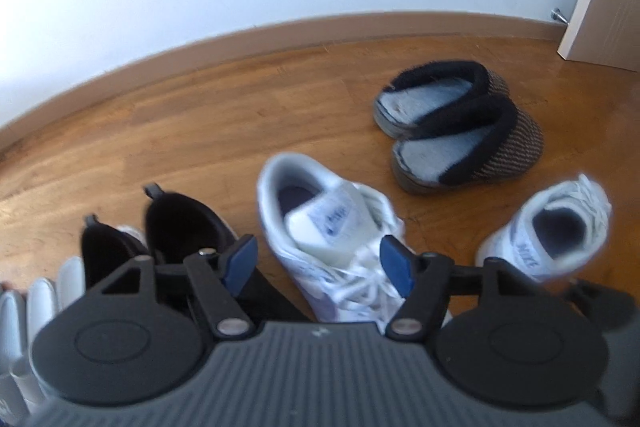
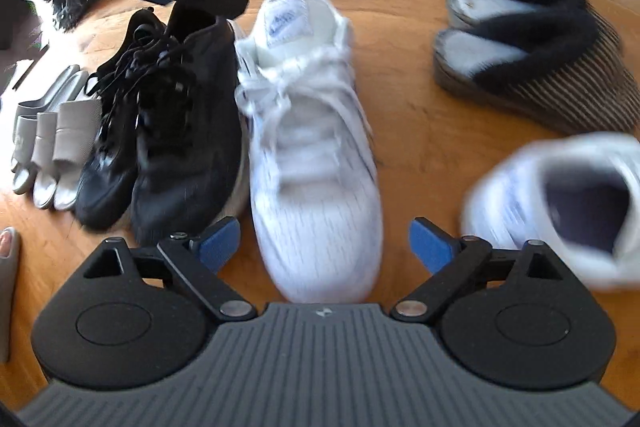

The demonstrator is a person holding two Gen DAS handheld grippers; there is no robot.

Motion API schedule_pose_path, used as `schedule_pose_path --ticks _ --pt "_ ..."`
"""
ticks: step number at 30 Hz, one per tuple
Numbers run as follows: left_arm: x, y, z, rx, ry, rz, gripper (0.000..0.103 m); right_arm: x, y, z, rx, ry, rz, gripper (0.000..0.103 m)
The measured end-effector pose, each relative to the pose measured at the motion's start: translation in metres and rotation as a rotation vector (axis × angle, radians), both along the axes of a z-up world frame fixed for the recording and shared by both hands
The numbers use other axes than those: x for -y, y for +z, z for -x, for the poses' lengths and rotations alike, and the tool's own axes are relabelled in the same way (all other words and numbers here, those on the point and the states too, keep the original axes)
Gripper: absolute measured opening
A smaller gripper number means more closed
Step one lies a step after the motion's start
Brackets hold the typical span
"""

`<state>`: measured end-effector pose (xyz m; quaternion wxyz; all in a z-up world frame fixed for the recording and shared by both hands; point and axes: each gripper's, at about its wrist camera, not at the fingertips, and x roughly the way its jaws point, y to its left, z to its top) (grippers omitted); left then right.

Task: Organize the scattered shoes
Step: 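Carry the white Nike sneaker with the left gripper beside the black sneakers, then grasp the second white Nike sneaker with the right gripper and set it beside its mate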

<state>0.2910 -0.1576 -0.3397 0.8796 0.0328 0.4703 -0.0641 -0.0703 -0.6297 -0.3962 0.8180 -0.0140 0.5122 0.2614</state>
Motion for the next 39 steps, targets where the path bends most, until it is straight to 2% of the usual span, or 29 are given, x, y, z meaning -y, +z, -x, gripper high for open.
schedule_pose_path --ticks 7,10,12,18,21,22,23,24,25,26,28,31,32,34,35,38,39 --pt "0.059 -0.029 0.009 -0.14 -0.108 0.103 0.074 0.093 -0.008 0.031 -0.057 -0.262 0.025 0.099" --pt "0.078 -0.045 0.006 -0.211 -0.128 0.187 0.074 0.118 -0.011 0.034 -0.062 -0.333 0.04 0.099" --pt "0.083 -0.052 0.001 -0.219 -0.102 0.219 0.072 0.131 -0.011 0.035 -0.056 -0.363 0.041 0.099" --pt "0.095 -0.056 -0.019 -0.223 -0.048 0.284 0.072 0.142 -0.006 0.035 0.009 -0.318 0.087 0.099" --pt "0.102 -0.056 -0.024 -0.241 -0.087 0.318 0.071 0.145 -0.006 0.037 0.021 -0.295 0.106 0.099" --pt "0.104 -0.061 -0.026 -0.268 -0.1 0.327 0.069 0.146 -0.007 0.038 0.02 -0.293 0.109 0.099" --pt "0.106 -0.064 -0.028 -0.281 -0.101 0.332 0.056 0.146 -0.007 0.038 0.019 -0.29 0.11 0.099" --pt "0.106 -0.073 -0.032 -0.307 -0.092 0.341 0.049 0.147 -0.008 0.038 0.018 -0.287 0.113 0.099" --pt "0.105 -0.078 -0.034 -0.319 -0.091 0.379 0.047 0.147 -0.009 0.039 0.02 -0.281 0.121 0.099" --pt "0.105 -0.082 -0.036 -0.317 -0.104 0.417 0.038 0.147 -0.009 0.039 0.022 -0.277 0.129 0.099" --pt "0.107 -0.079 -0.034 -0.264 -0.127 0.393 0.035 0.146 -0.009 0.039 0.03 -0.266 0.145 0.099" --pt "0.101 -0.072 -0.036 -0.186 -0.126 0.354 0.023 0.145 -0.008 0.037 0.058 -0.239 0.185 0.1" --pt "0.096 -0.071 -0.041 -0.178 -0.114 0.35 0.016 0.145 -0.008 0.036 0.073 -0.229 0.205 0.1" --pt "0.087 -0.068 -0.051 -0.176 -0.111 0.35 0.011 0.143 -0.007 0.034 0.095 -0.222 0.23 0.102" --pt "0.086 -0.067 -0.054 -0.181 -0.112 0.358 0.003 0.141 -0.006 0.03 0.114 -0.219 0.243 0.102" --pt "0.076 -0.055 -0.059 -0.162 -0.117 0.379 0.003 0.131 -0.008 0.02 0.116 -0.173 0.233 0.102" --pt "0.073 -0.05 -0.06 -0.156 -0.117 0.387 0.007 0.126 -0.009 0.016 0.124 -0.148 0.234 0.102"
